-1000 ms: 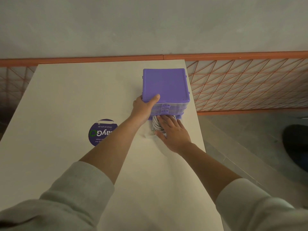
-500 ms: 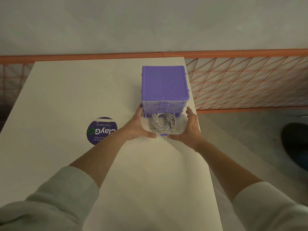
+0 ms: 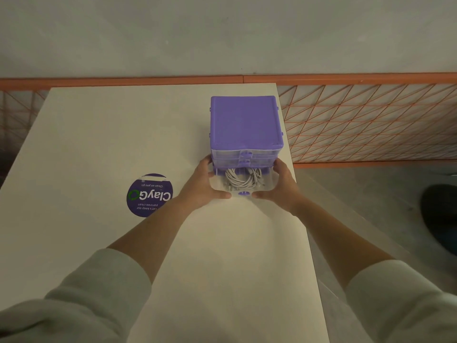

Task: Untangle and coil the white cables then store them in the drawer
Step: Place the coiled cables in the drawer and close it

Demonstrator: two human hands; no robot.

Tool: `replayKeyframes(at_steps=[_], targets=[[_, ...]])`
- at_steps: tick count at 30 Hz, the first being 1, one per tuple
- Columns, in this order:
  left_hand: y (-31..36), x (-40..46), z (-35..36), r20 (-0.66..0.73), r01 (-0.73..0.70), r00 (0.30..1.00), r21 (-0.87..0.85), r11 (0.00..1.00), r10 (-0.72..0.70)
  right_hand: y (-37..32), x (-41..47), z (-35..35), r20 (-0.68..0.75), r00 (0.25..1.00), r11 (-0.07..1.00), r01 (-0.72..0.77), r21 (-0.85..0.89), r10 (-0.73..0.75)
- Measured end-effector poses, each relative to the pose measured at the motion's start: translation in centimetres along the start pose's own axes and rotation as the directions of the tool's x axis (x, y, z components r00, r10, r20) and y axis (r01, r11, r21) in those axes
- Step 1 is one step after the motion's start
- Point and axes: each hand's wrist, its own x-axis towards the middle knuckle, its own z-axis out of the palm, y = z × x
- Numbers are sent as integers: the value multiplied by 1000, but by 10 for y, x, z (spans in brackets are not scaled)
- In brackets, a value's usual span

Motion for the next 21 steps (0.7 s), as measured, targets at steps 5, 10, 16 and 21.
replayKeyframes(at_steps=[5, 10, 16, 21], targets=[[-1, 1, 0, -65, -29, 997, 29, 999, 30, 0, 4, 1, -61, 998, 1000, -14, -25, 13], [-3, 5, -2, -166, -29, 985, 66, 997, 39, 3, 6, 4, -132, 991, 999, -31, 9, 32], [-3, 7, -3, -210, -43, 976, 94, 995, 62, -1, 6, 9, -172, 984, 998, -37, 44, 45], [-2, 10, -3, -258, -39, 963, 132, 991, 72, -9, 9, 10, -232, 969, 994, -71, 86, 89]])
